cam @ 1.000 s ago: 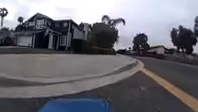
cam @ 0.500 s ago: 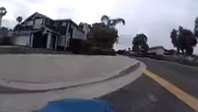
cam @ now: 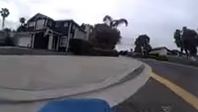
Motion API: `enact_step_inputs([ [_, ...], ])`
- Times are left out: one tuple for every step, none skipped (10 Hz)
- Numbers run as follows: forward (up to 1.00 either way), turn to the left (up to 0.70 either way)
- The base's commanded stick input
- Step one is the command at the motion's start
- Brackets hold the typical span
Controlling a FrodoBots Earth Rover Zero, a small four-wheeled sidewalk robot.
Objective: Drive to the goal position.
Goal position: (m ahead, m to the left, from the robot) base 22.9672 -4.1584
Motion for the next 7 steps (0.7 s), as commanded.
enact_step_inputs([
  [0.7,0.27],
  [0.7,0.27],
  [0.7,0.27],
  [0.7,0.27],
  [0.7,0.0],
  [0.7,0.0],
  [0.7,0.0],
])
